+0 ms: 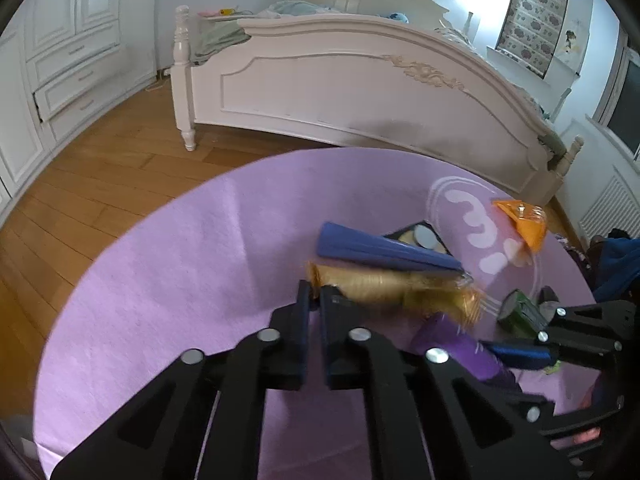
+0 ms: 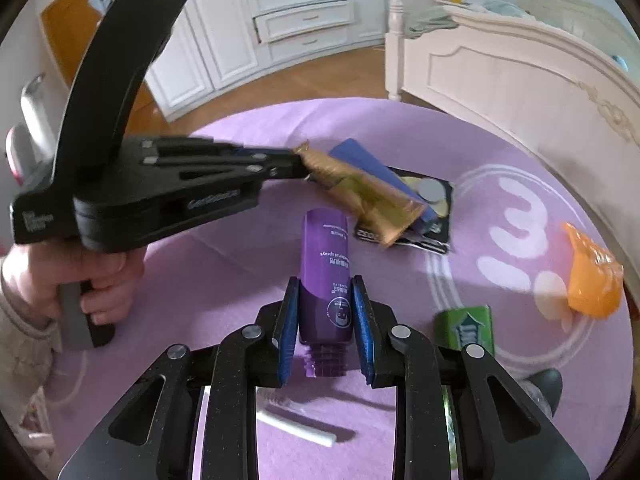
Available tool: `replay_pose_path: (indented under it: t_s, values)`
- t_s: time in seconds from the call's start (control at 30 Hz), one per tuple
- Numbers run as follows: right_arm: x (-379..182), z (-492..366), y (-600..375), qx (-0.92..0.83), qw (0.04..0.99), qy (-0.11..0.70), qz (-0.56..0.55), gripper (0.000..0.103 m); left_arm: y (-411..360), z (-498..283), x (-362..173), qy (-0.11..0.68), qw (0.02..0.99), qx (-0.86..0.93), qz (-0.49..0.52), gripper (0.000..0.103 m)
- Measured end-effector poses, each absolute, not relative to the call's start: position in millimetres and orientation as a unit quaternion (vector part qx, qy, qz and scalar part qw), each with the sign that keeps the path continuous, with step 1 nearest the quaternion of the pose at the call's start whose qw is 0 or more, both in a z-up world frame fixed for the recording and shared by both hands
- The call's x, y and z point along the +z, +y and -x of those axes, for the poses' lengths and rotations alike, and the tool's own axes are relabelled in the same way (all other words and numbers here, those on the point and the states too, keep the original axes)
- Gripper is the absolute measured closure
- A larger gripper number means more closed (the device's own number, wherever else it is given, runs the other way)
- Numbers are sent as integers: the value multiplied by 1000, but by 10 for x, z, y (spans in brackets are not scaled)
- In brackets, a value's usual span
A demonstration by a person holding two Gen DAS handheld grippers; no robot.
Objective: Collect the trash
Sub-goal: 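Grasp the gold wrapper with the left tool while the right tool grasps the purple tube, then carry the gold wrapper and purple tube over the black bin and open both tools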
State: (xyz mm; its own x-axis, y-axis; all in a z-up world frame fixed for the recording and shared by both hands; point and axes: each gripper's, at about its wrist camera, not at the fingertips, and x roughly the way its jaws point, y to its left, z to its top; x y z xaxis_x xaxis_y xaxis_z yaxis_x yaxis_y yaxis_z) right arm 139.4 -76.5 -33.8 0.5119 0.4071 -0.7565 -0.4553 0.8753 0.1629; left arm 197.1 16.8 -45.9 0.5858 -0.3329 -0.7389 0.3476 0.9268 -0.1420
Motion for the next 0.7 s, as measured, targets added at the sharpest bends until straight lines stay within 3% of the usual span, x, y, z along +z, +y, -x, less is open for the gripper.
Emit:
replay_pose_path:
  t_s: [0.23, 0.7]
  values:
    - [-113, -1264, -1134, 245, 886, 391, -39, 77, 188, -1699, -411, 404, 892, -204, 22, 101]
    - [177, -718, -2204, 207, 913, 311, -165, 77, -79, -1182, 372, 329, 913, -234, 52, 101]
